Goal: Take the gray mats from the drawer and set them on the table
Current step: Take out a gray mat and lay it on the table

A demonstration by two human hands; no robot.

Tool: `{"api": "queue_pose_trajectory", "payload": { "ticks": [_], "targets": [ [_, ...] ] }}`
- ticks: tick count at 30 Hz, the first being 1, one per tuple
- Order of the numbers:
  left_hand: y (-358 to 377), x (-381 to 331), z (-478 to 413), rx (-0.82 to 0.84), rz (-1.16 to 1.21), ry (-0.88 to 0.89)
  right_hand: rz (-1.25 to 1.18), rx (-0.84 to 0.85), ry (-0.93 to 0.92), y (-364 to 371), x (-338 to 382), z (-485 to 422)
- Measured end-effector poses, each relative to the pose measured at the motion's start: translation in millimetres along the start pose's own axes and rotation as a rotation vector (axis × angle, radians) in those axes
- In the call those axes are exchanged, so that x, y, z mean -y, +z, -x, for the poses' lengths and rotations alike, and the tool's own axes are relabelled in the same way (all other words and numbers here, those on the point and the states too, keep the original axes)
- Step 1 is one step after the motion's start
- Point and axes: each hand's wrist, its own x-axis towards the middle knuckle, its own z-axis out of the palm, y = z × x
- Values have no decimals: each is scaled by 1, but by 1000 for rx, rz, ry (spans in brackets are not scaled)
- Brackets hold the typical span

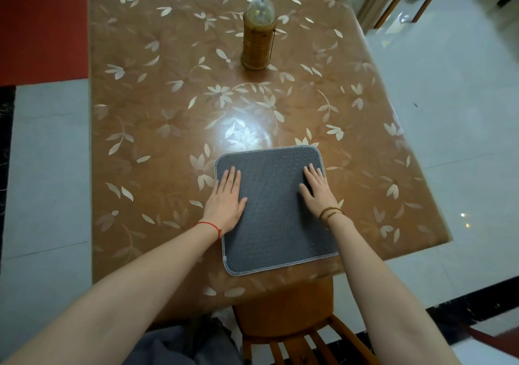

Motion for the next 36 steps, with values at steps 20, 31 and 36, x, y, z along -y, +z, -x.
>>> {"api": "queue_pose_trajectory", "payload": {
  "ticks": [20,31,36],
  "targets": [
    [34,-10,107,96,-65,-41,185,-64,78,31,-39,102],
    [59,-27,153,54,-25,-43,118,-117,164,66,-46,160],
    [59,-27,153,65,2,-62,84,-141,268,67,-54,171]
  ]
}}
